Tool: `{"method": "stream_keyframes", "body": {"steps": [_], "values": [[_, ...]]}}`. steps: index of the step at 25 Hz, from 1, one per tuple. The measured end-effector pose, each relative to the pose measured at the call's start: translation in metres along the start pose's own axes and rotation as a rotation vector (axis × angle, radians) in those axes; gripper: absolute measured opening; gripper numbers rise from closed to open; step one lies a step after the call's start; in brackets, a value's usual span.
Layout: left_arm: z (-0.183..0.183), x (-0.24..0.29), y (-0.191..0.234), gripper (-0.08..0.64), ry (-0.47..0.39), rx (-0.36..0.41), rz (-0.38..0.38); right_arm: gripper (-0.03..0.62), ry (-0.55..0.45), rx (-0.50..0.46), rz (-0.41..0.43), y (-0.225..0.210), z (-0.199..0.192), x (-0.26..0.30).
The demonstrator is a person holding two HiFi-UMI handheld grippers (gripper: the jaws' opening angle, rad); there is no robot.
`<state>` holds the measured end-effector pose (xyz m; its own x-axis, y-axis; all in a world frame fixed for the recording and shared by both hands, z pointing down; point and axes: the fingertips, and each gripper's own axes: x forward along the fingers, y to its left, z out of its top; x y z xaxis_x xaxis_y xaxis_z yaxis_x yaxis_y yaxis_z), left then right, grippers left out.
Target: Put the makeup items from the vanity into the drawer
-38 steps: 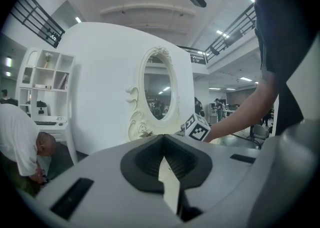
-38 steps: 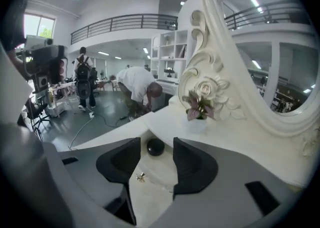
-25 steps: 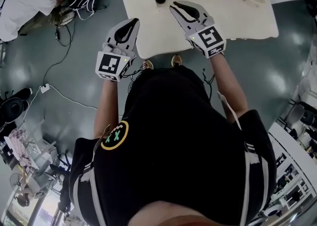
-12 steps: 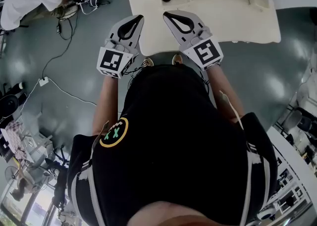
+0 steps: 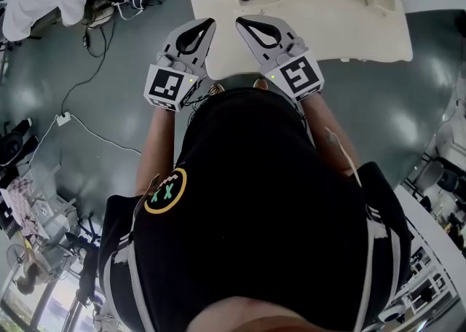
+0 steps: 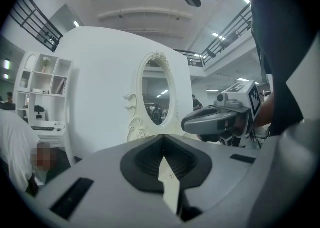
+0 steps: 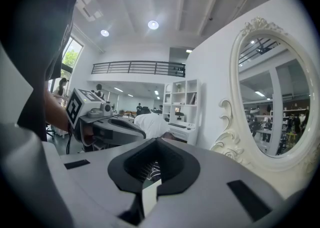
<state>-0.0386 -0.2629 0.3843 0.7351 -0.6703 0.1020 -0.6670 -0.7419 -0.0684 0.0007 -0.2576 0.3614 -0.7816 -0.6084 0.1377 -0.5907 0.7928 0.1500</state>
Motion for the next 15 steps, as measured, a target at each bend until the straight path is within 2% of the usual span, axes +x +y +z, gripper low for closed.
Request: {"method": "stream_keyframes", "body": {"steps": [5, 10, 15], "values": [[0.003, 0.001, 0.001, 0.020, -0.009, 0.013, -0.004, 0.020, 0.020, 0.004, -0.018, -0.004, -0.002, -0.001], [0.000, 0.002, 0.003, 0.020, 0.007, 0.008, -0.002, 0.020, -0.015, -0.030, -0.018, -0.007, 0.002, 0.001], [0.003, 0.002, 0.005, 0.020, -0.005, 0.010, 0.011, 0.020, 0.010, -0.009, -0.030, -0.011, -0.003, -0.001]]}}
